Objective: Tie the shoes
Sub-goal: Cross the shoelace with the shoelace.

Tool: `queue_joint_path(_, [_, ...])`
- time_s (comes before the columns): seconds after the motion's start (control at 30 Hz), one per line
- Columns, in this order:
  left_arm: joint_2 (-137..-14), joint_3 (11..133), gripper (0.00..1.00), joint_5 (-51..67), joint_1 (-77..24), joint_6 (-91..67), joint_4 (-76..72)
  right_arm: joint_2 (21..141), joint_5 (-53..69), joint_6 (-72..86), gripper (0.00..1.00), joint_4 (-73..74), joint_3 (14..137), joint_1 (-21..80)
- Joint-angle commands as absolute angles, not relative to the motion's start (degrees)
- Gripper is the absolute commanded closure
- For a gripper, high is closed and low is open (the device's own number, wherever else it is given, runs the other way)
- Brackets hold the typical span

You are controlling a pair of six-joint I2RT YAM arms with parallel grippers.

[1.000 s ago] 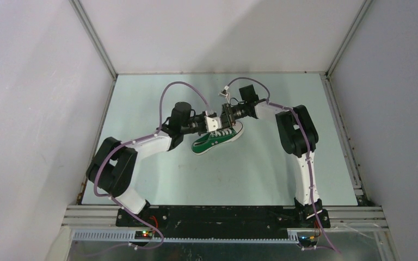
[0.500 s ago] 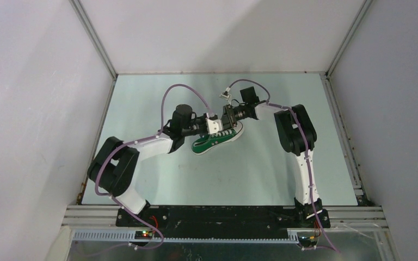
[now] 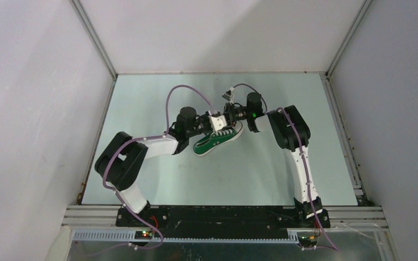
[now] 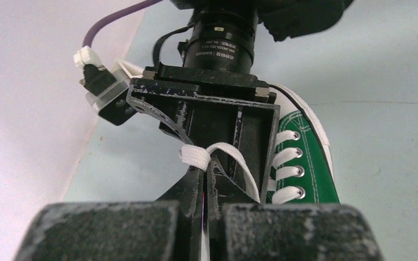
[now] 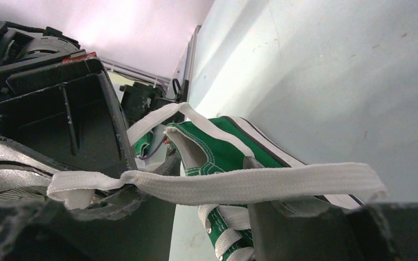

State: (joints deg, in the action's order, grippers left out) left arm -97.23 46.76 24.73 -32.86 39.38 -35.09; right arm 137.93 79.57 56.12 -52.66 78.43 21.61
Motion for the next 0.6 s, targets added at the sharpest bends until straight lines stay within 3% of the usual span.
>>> queue_joint_path(0.0, [-99.75,49.79,1.00,16.12,-34.02,40.04,-36.11,138.96,84.44,72.61,0.48,-77.77,78.19,24.77])
queue_joint_path(0.17, [-98.73,49.07,1.00,15.99,-33.80,40.45,-36.98,140.61,86.05,79.36,0.52,-83.78,78.18,24.33])
queue_joint_path(0.57, [-98.22,46.93,1.00,16.29,-33.43,43.74,-37.43,138.72,89.18,77.20,0.53,-86.16,77.75,23.06])
